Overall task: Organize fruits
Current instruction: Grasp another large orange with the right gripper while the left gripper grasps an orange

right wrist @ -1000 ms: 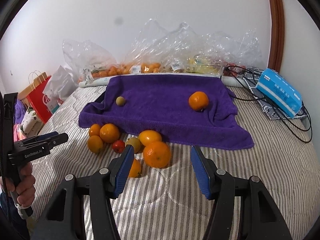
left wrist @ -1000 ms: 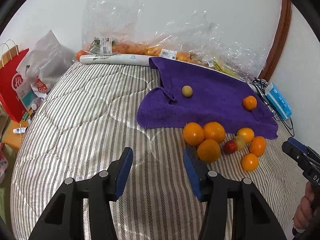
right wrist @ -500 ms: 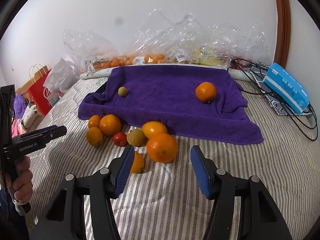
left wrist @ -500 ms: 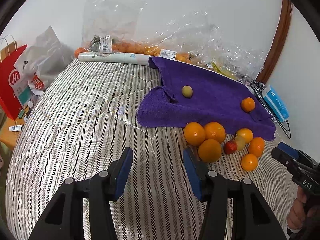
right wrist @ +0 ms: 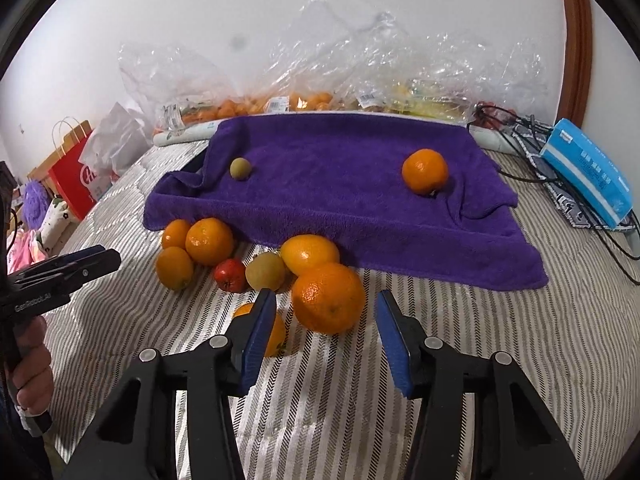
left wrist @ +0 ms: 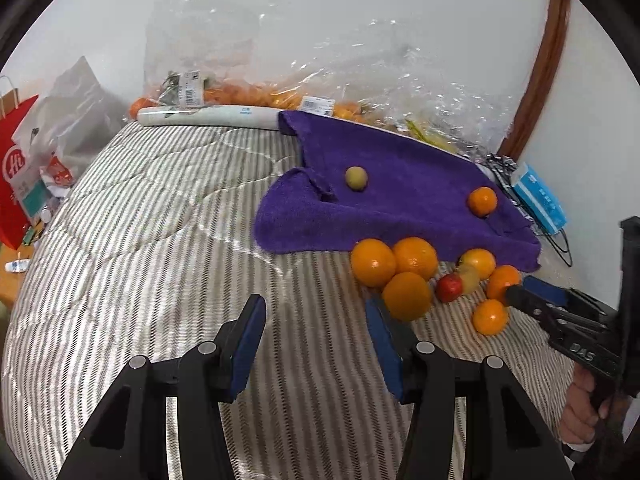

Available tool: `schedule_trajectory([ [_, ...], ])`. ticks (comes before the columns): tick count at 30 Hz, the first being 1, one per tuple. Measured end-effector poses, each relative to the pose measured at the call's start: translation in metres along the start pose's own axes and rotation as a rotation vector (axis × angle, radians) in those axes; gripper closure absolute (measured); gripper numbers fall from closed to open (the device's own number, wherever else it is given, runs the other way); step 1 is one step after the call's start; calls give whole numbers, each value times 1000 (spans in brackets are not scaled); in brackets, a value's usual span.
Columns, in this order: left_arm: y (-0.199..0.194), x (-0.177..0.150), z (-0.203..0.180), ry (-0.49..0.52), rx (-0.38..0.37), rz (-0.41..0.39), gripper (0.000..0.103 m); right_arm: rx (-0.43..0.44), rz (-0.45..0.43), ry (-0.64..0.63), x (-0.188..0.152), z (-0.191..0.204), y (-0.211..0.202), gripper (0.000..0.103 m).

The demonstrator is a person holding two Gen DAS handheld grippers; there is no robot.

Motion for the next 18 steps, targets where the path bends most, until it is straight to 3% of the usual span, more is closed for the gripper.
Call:
schedule_trajectory([
  [9, 7, -3, -17, 32, -45, 17, 51, 25, 36, 9, 3, -5, 24, 51],
  [11, 11, -4, -21, 35, -51, 29, 51, 22, 38, -3, 3, -4, 27, 60],
  [18, 28, -11, -40, 55, -67, 80, 51, -3, 18, -15, -5, -16, 15, 60],
])
Point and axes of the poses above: each gripper's, at about its wrist camera, not at the fingertips, and y roughly the way its jaws point, z to its left, x to its top, the point moved 5 cm from there along y, roughly the way its jaws point, and after that the axes turned 12 degrees about -y, right-handed, at the moved point
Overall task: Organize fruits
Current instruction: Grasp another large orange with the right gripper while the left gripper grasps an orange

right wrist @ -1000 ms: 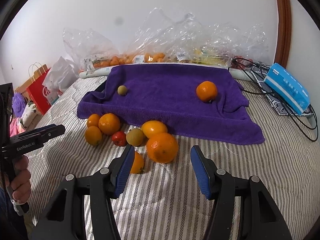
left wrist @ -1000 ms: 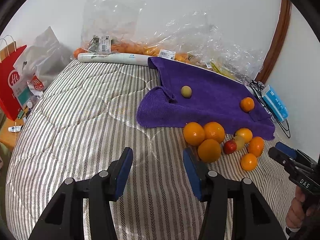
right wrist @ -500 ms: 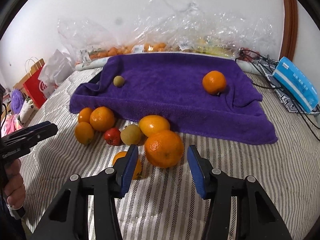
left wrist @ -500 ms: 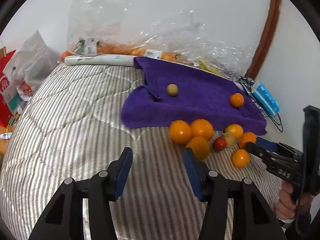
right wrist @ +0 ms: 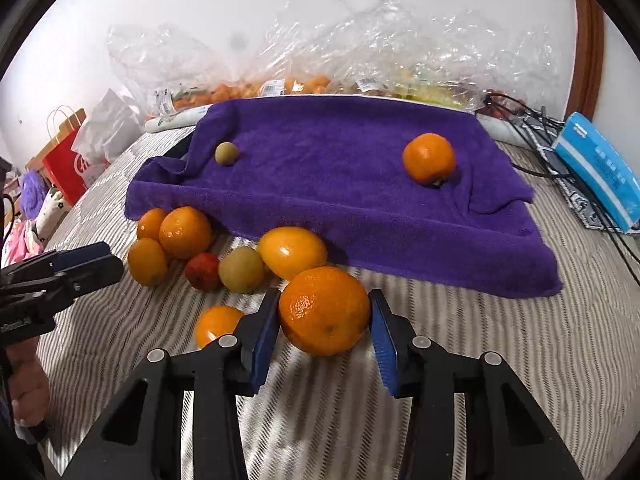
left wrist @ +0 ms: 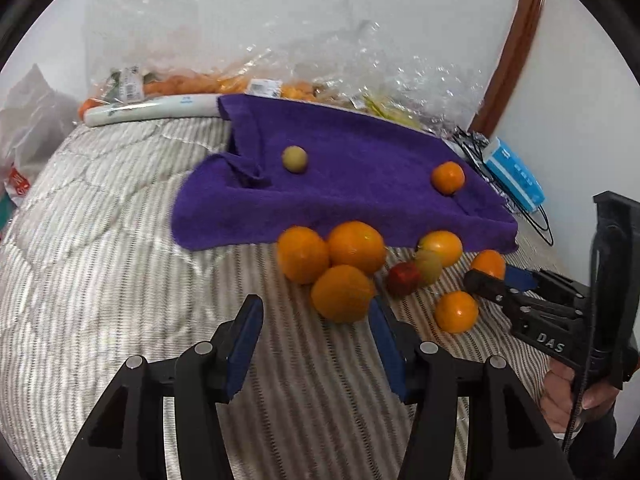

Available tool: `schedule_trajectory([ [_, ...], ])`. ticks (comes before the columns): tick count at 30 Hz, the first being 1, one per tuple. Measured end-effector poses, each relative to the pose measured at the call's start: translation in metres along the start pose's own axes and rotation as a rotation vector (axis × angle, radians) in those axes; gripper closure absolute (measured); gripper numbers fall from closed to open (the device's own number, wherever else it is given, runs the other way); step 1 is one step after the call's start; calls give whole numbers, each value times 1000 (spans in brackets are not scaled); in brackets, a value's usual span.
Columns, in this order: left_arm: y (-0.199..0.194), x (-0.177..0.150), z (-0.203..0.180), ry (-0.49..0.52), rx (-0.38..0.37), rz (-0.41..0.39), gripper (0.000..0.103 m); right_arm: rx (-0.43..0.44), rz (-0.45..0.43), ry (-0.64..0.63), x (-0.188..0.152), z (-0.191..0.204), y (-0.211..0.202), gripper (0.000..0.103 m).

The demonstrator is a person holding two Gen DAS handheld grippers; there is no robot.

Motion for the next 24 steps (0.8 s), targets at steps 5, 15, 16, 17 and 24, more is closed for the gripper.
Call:
schedule_trajectory([
  [5, 13, -3, -12, -15, 16, 14, 51, -30, -16, 4, -9, -18, -13, 60],
  [15, 16, -3, -14, -36, 18, -18, 69, -6, -14, 48, -19, -37, -14, 60],
  [16, 14, -2, -14, -40, 2, -25, 69, -5, -11, 46, -19, -36, -14, 60],
  [17, 10, -2, -13, -46, -18, -43, 69, -3, -11, 46, -19, -36, -13, 60],
  [24, -4, 0, -10, -56, -16, -119, 69, -3, -68, 90, -20, -43, -24, 60],
])
Point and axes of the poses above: each gripper's, at about its wrist camera, not at the fingertips, and y roughly the way its jaws point, z to its left, x to its top, the point moved 5 cm from there along y, roughly the way its jaws point, and after that the axes turned 12 degrees about -y, right-handed, at the moved point
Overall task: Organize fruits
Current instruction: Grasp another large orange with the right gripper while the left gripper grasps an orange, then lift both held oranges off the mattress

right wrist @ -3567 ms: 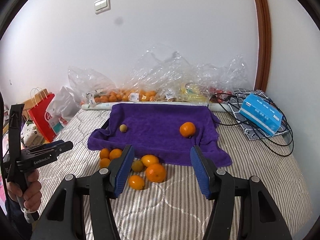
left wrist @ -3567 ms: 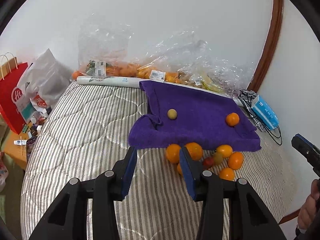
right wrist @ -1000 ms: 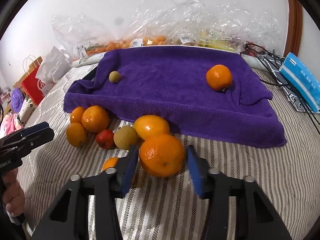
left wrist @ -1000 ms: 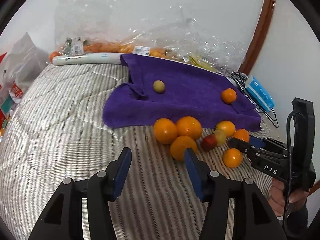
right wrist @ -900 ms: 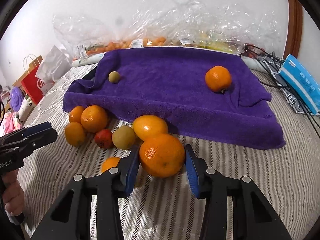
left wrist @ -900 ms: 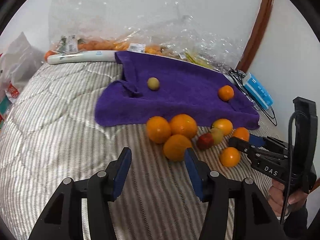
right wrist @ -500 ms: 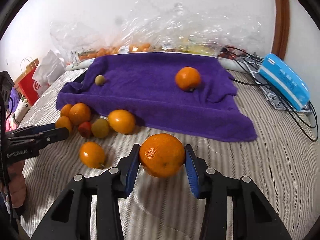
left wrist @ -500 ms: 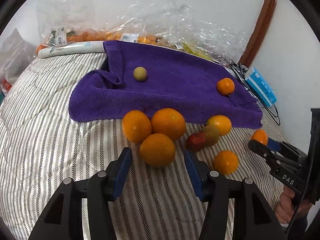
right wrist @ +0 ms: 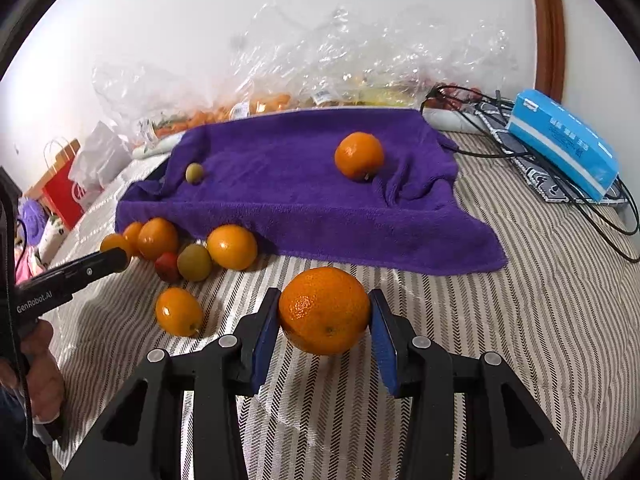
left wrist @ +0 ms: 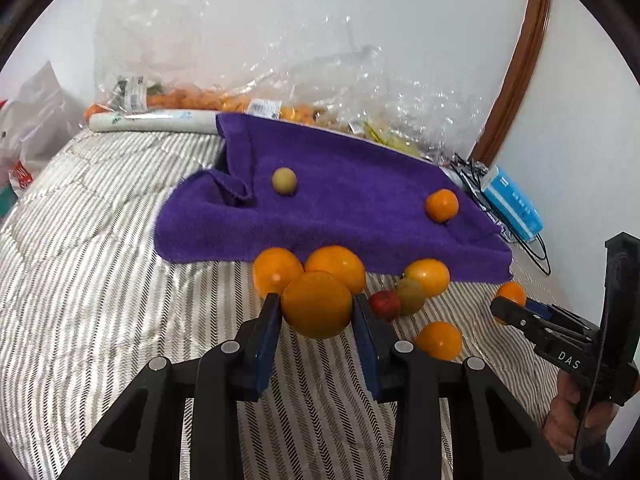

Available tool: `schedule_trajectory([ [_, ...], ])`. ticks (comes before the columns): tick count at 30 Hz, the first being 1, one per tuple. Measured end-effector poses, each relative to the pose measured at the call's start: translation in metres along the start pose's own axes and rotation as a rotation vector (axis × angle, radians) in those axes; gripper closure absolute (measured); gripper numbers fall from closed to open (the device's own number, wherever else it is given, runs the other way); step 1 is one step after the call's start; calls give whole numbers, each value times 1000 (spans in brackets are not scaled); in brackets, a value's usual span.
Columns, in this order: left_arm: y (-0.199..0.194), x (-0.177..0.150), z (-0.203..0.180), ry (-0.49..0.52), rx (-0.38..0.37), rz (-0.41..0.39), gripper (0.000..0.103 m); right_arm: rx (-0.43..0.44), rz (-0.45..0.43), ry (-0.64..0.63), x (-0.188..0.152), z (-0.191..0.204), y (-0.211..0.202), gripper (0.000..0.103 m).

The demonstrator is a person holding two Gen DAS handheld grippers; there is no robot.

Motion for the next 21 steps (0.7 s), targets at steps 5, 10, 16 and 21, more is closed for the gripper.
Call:
schedule_trajectory([
  [5, -7, 2, -2, 11, 11, -48, 69, -19, -29, 18, 1, -4, -6, 60],
  [10, -12, 3, -3, 20, 21, -77, 69, -38, -48, 6, 2, -3, -10, 60],
  [16, -15, 4, -2, 15, 24, -97, 69, -56, -74, -20, 4, 1, -16, 60],
  [21, -18, 5, -1, 3, 25, -117, 69, -69, -80, -23, 4, 1, -18, 60],
])
Point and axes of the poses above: each gripper's, at about its wrist camera, not at the fingertips, and y roughly the way its jaws point, z to its left, x to its top, the point moved 5 cm from there along y, roughly the way its jaws point, and after that the axes turned 12 degrees about -y, right-handed, at the moved point
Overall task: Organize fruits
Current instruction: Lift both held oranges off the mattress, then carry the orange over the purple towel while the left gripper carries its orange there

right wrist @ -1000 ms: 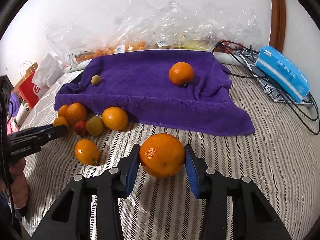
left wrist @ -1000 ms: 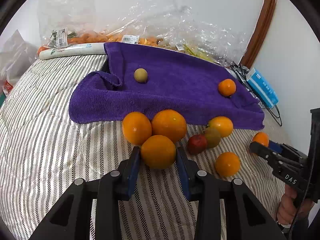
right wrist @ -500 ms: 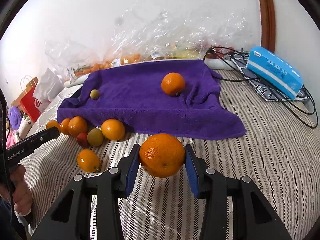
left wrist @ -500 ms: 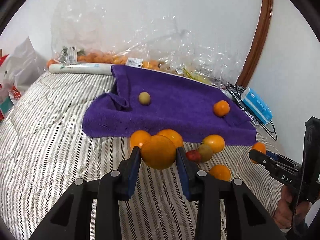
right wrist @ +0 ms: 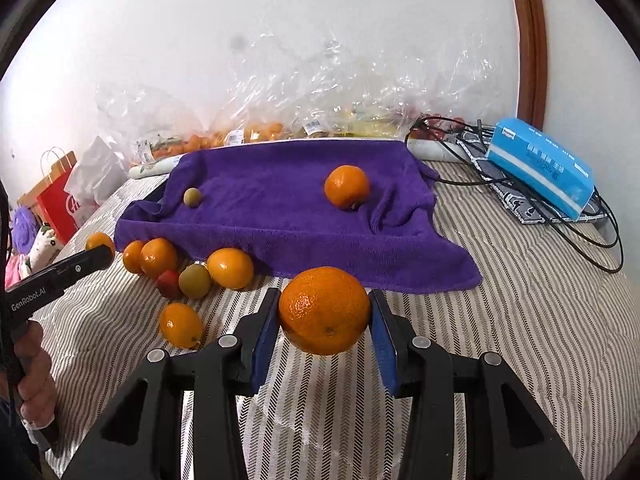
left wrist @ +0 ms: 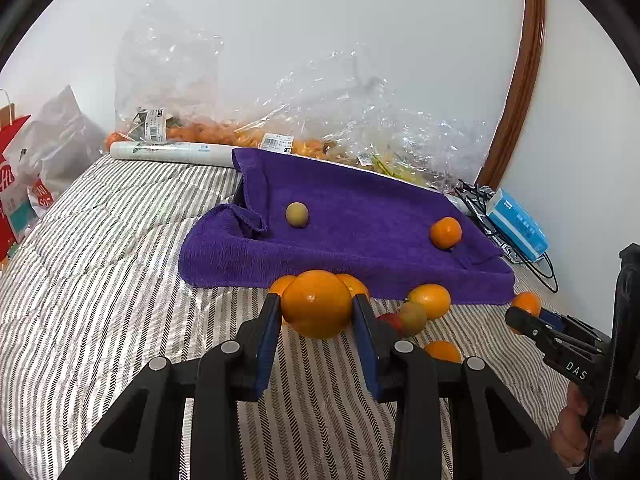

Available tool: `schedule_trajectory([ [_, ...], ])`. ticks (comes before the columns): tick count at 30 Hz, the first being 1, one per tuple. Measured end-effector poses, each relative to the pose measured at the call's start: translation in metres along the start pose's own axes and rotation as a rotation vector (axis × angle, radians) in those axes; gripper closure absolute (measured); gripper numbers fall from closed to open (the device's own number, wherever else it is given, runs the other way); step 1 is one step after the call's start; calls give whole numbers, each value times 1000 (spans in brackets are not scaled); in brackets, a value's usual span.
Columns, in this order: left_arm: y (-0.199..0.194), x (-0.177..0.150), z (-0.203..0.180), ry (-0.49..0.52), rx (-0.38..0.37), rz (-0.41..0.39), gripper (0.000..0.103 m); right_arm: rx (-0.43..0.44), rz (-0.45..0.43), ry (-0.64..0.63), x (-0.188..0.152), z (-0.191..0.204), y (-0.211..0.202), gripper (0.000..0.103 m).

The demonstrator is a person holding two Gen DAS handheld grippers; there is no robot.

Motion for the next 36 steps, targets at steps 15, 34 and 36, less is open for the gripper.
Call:
schedule_trajectory([
  [15, -2, -1, -4, 18, 12, -17, 69, -40, -56, -5, 1, -1, -13, 60],
  [34, -7, 4, -3, 4, 8, -47, 69, 46, -128, -33, 11, 1, -24, 60],
  [36, -9, 7, -2, -16, -13, -42, 69, 56, -141, -24, 18, -1, -27, 60],
])
Point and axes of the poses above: each gripper's, at about its wrist camera, not at the fingertips, and y roughly the way its jaws point, z to its left, x to its top, the point moved 5 cm from there along y, roughly the way its jaws point, and after that the axes turned 12 degrees about -y, right-handed, at the moved point
